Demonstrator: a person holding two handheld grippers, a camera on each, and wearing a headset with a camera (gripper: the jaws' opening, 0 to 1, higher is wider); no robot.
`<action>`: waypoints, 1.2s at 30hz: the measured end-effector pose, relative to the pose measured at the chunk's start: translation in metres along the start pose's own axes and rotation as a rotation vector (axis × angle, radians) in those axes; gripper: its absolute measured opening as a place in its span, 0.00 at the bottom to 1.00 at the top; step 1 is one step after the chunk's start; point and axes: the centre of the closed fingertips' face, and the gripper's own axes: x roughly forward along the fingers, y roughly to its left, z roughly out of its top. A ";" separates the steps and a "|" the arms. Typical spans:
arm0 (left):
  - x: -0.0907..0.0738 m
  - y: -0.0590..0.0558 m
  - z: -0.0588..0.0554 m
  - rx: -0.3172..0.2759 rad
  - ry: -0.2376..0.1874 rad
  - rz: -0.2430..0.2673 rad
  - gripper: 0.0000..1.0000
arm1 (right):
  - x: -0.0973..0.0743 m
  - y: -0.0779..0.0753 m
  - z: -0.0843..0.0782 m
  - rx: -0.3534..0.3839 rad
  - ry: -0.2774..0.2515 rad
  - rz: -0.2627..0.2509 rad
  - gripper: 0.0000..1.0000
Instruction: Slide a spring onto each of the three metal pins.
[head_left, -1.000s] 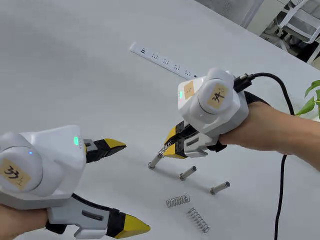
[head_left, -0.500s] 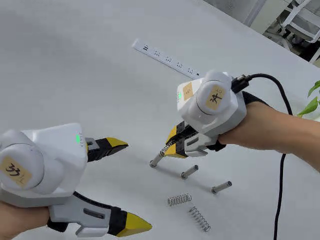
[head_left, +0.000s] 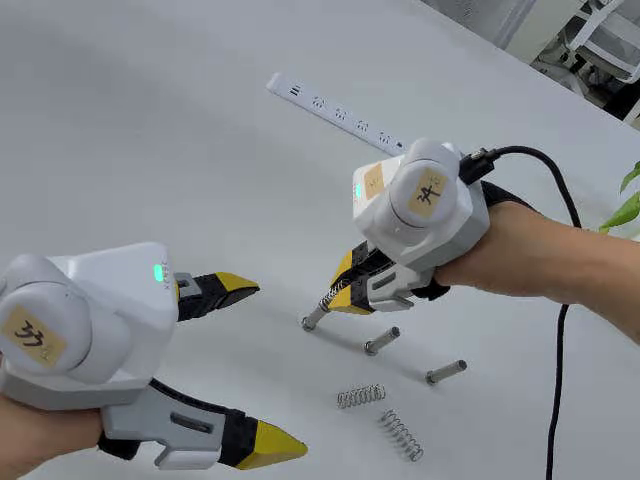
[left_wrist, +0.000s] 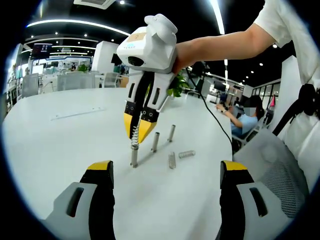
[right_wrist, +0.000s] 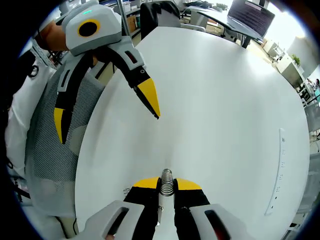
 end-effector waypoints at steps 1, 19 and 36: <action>0.000 0.000 0.000 -0.001 -0.001 0.000 0.87 | 0.001 0.000 0.000 0.001 0.000 0.001 0.07; 0.004 0.000 -0.003 -0.013 0.000 -0.006 0.86 | 0.020 -0.002 -0.006 -0.022 0.018 0.020 0.07; 0.006 0.003 -0.003 -0.020 -0.001 -0.006 0.86 | 0.035 -0.004 -0.009 -0.041 0.030 0.030 0.07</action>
